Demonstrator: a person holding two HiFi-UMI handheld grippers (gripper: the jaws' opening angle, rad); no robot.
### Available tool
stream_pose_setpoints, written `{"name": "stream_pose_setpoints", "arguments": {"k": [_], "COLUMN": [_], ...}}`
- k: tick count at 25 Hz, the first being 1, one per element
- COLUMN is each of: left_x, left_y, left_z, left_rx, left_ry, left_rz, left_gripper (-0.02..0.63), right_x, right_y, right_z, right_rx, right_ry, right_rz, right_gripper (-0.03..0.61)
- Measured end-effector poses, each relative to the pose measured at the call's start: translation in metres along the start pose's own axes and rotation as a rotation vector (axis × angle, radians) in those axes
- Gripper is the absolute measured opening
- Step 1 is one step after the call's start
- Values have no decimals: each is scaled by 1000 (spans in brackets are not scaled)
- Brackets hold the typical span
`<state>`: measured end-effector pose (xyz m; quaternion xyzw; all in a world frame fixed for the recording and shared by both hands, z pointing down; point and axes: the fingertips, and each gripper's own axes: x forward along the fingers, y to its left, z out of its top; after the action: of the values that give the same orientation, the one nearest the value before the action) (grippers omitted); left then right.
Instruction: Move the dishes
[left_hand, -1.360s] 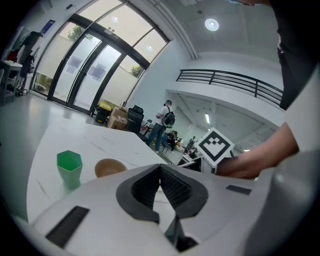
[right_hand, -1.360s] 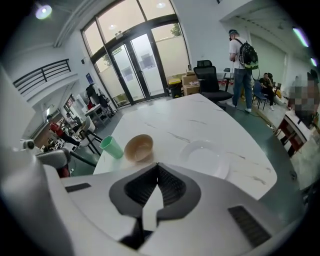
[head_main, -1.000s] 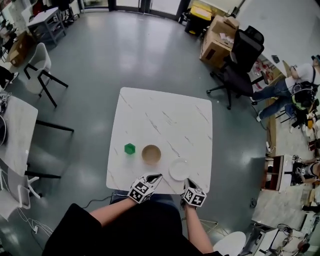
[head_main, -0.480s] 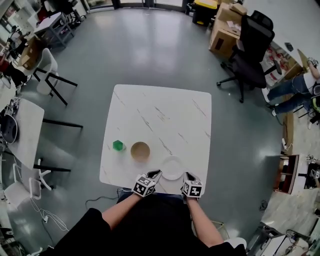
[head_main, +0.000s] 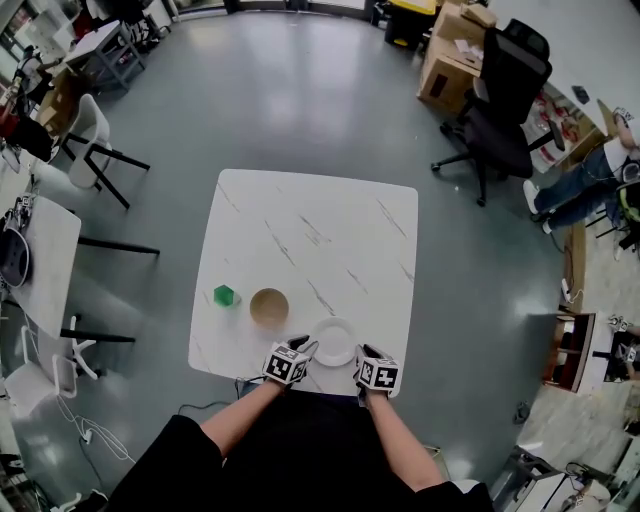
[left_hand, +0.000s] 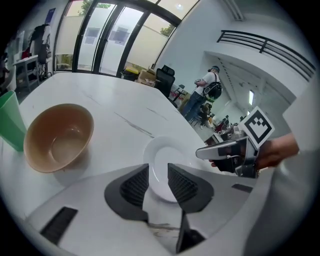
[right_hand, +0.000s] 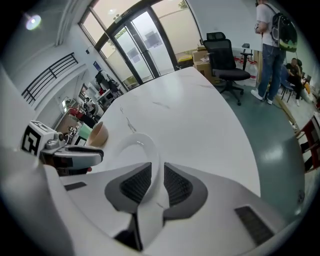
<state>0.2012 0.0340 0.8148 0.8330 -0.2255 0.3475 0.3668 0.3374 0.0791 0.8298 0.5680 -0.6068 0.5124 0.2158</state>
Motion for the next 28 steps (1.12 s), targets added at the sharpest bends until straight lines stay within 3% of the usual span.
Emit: {"name": "stream_pose_setpoints", "arguments": {"k": [4, 8, 14, 20, 28], "left_x": [3, 10, 15, 19, 19], "left_y": [12, 16, 20, 19, 19], "left_z": [1, 1, -3, -4, -7], "left_rx": [4, -89, -157, -154, -230], "left_ry": [16, 28, 50, 57, 41], "left_rz": [29, 8, 7, 24, 8], "left_gripper": [121, 132, 132, 130, 121], "right_x": [10, 13, 21, 21, 22], "right_y": [7, 8, 5, 7, 8], "right_z": [-2, -4, -4, -2, -1], "right_rx": [4, 0, 56, 77, 108], "right_ry": [20, 35, 33, 48, 49], "right_rz": [37, 41, 58, 103, 118], "right_gripper": [91, 91, 91, 83, 80]}}
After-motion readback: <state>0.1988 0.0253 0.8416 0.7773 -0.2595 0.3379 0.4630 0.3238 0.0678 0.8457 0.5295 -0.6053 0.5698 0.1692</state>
